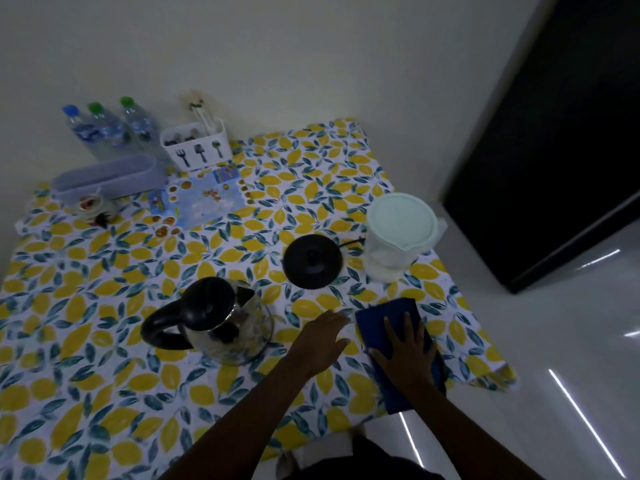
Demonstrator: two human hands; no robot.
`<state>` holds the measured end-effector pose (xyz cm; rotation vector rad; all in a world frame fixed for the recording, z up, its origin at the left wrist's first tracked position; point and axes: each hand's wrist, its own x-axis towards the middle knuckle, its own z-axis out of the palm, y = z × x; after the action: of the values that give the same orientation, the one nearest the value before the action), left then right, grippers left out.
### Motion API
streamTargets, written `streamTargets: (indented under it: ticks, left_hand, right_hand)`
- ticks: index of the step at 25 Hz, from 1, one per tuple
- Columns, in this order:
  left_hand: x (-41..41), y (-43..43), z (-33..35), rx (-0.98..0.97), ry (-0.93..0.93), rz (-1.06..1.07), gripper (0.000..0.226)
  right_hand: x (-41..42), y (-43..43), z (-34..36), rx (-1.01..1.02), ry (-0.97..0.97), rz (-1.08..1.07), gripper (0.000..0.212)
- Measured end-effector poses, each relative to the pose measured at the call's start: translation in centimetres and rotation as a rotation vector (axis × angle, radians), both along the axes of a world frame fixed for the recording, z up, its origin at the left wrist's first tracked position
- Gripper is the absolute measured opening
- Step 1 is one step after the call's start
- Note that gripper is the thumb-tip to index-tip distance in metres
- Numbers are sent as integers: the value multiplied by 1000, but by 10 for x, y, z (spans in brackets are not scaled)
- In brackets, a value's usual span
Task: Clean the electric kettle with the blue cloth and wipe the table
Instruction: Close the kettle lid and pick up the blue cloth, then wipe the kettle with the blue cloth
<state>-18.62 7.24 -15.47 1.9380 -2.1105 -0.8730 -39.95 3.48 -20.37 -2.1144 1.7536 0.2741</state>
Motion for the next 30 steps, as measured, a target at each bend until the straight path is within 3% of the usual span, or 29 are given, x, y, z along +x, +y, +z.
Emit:
streamTargets:
  ticks: [5, 12, 16, 21, 24, 27, 30]
  left_hand:
    - [-13, -6, -11, 46, 2, -8, 53]
    - [1, 13, 0, -147, 47, 94, 46]
    - [21, 32, 20, -281, 55, 179, 45]
    - [60, 56, 67, -463, 35, 310, 36]
    - [95, 71, 91, -578, -4, 401, 35]
    - [135, 80, 102, -546, -154, 515, 35]
    - [159, 83, 105, -329, -152, 541, 48]
  right_hand:
    - [2, -9, -1, -62, 8, -12, 70]
    - [-2, -25, -4, -133, -110, 27, 47]
    - [19, -17, -2, -195, -301, 16, 38]
    - [89, 7, 42, -145, -704, -25, 37]
    - [131, 10, 77, -96, -839, -1, 35]
    - [171, -1, 102, -80, -878, 77, 34]
    - [213, -17, 129, 34, -909, 185, 32]
